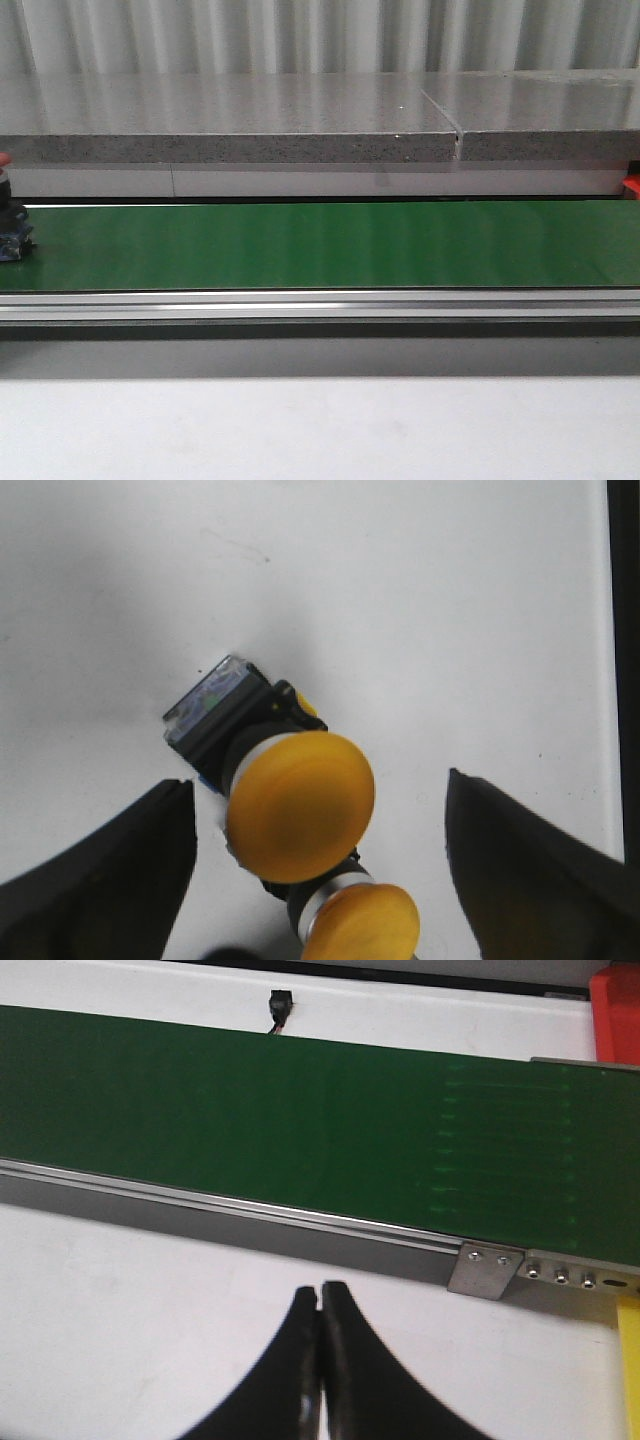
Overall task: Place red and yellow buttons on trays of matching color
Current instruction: 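Lower the left gripper and close it on a yellow push-button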
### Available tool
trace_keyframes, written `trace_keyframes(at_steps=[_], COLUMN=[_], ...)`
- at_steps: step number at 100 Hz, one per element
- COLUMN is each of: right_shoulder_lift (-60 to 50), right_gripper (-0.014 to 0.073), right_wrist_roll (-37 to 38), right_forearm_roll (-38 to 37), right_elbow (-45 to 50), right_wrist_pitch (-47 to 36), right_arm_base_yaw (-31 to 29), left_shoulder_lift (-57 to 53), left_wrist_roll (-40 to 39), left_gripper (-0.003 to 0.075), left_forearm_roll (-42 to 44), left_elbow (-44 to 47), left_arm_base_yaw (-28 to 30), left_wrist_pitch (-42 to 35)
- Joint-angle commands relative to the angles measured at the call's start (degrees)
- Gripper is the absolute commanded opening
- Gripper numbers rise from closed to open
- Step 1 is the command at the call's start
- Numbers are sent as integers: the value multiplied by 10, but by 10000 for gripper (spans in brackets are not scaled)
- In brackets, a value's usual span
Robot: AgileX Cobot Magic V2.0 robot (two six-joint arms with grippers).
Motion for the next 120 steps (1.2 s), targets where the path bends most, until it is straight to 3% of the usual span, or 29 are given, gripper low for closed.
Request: trace_keyframes(at_steps=[1,34,78,120], right_shoulder_lift=[2,2,2,2], right_gripper=[-69,-69,-69,-69], right_wrist_roll=[-7,-7,-7,-7], right_forearm_roll=[4,4,4,4], right_elbow=[-14,-14,-14,-14], right_wrist_pitch=[-35,-35,-35,-35], right_arm_base_yaw=[0,0,0,0], left_shoulder_lift=[-20,-13,-13,-53], left_wrist_roll=[-6,-6,-1,102], left_gripper=[501,416,209,100], left_forearm_roll=[-16,-16,-10,49], left_elbow=[-21,-21,-44,-122], left_arm_base_yaw=[0,0,0,0], left_wrist_pitch=[-3,-1,16,118])
